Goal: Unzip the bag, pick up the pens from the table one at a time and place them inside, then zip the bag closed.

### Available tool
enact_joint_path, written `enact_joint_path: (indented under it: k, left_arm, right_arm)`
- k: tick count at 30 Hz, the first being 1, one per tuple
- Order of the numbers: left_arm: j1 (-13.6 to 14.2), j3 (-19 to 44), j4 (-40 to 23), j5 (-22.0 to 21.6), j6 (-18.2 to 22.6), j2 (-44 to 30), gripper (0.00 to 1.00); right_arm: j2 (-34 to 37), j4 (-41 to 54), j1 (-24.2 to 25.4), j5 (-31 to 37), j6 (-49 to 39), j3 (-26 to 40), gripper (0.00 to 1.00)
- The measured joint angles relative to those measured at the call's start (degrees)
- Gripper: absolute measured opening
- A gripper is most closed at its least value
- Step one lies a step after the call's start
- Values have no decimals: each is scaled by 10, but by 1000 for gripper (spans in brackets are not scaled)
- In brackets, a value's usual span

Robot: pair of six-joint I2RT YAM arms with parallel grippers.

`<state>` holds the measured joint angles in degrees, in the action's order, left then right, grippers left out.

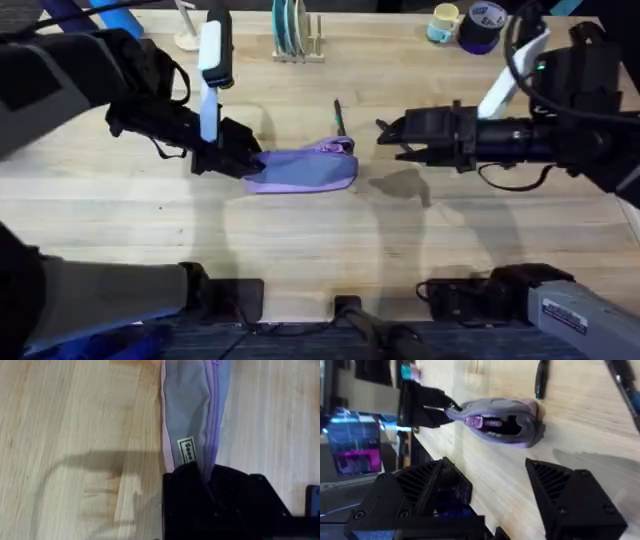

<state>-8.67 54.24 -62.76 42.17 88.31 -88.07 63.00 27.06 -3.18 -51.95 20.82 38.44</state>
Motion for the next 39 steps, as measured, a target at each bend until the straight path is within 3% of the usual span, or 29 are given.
enact_joint_path:
  k: [12, 25, 39]
  left_arm:
    - [0, 0, 0, 0, 0, 0, 43]
    - [0, 0, 0, 0, 0, 0, 42]
    - [0, 0, 0, 0, 0, 0, 43]
  right_arm:
    - [5, -86, -84, 71, 55, 0, 996]
    - [84, -149, -131, 79, 104, 0, 995]
    - [94, -177, -147, 83, 114, 0, 996]
